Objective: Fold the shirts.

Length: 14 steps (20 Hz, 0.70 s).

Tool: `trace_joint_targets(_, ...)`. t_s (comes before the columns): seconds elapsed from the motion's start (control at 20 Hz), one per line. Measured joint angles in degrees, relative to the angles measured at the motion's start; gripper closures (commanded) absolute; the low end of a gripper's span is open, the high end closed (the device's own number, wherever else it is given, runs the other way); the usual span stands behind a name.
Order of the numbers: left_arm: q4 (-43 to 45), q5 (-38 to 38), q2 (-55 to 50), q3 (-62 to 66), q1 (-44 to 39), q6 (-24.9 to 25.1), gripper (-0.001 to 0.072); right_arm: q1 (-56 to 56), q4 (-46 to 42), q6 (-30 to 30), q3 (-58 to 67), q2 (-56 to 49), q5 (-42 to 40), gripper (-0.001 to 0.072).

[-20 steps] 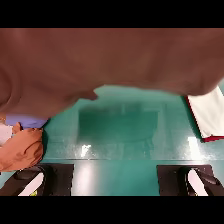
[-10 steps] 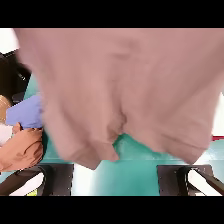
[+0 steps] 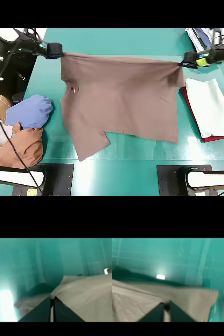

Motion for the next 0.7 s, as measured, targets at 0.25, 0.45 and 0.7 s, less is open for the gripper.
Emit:
trace_joint_targets(0.25,0.00,-4.31,-1.62,-0.13,4.55,-2.03,0.0201,1.11,-0.17,-0.02,6.80,-5.40,4.11,0.0347)
trace_joint_targets(0.45,-0.11,-13.73,0.96,-4.55,7.54,-1.90,0.0208,0.00,2.80,-1.01,1.27,-1.29,7.69,0.0347)
trace_joint_targets(0.7,-0.33,-13.44,12.04,-26.67,8.61,-1.51,0.0207,-2.14,8.83,-2.47,-14.62,9.05,8.63,0.0347)
